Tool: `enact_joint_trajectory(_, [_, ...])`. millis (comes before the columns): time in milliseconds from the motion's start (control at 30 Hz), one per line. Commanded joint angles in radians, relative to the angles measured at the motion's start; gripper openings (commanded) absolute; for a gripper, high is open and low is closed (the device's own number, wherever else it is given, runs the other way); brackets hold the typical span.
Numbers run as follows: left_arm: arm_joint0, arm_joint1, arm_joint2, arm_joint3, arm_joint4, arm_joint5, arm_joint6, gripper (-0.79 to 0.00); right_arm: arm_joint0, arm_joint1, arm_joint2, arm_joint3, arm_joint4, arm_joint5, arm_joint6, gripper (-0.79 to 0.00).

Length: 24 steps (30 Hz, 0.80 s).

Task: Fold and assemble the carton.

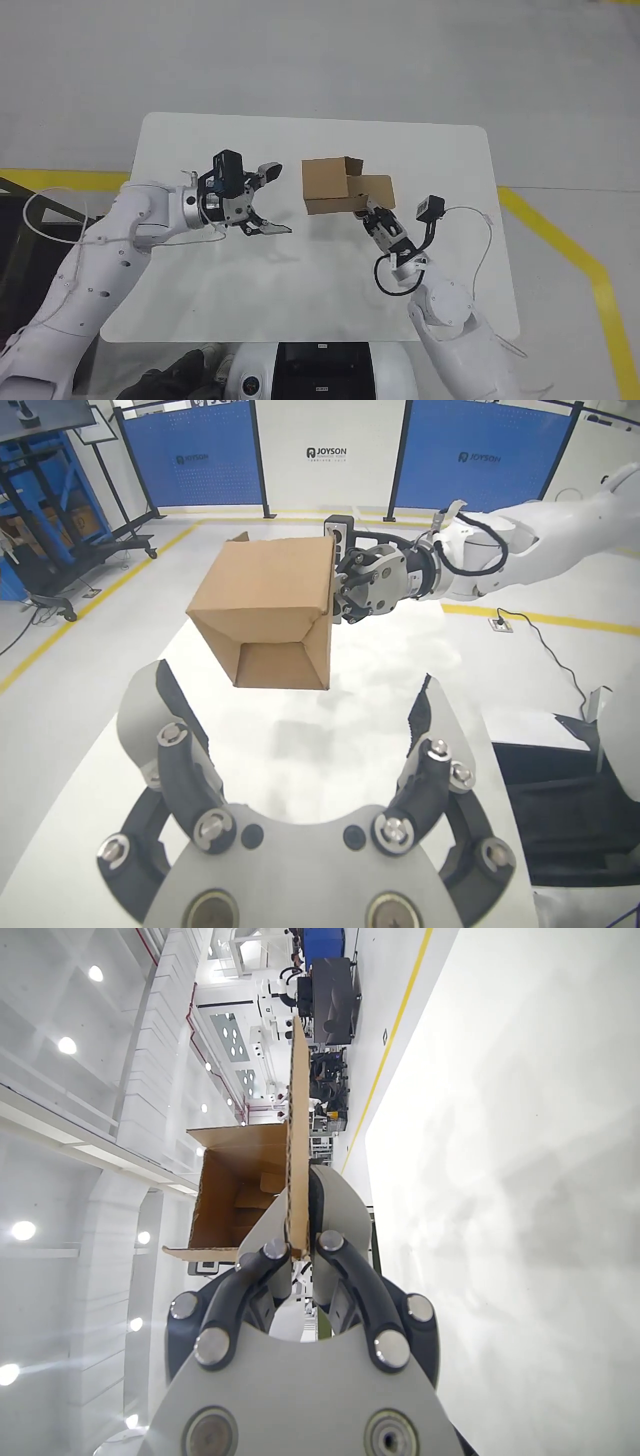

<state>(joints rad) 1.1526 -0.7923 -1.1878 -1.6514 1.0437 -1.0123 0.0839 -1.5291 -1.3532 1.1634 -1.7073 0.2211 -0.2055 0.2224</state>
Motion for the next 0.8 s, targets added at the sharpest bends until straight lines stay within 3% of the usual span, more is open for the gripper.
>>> enact_joint_trajectory(0, [-0.012, -0.001, 0.021, 0.025, 0.052, 0.000, 0.060, 0.000, -0.013, 0.000, 0.002, -0.004, 0.009, -0.020, 0.000, -0.785])
enact_joint_trajectory(133, [-0.038, -0.005, 0.073, 0.076, 0.074, 0.000, 0.122, 0.000, -0.042, 0.002, -0.003, -0.013, 0.007, -0.069, 0.007, -0.785])
enact_joint_trajectory(467, [-0.034, -0.006, 0.074, 0.073, 0.069, 0.010, 0.120, 0.000, -0.050, -0.004, -0.046, 0.005, -0.071, -0.135, -0.045, -0.785])
enact_joint_trajectory(767, [-0.017, -0.013, 0.089, 0.052, 0.001, 0.023, 0.008, 0.000, -0.014, -0.013, -0.073, 0.042, -0.079, -0.158, -0.070, -0.785])
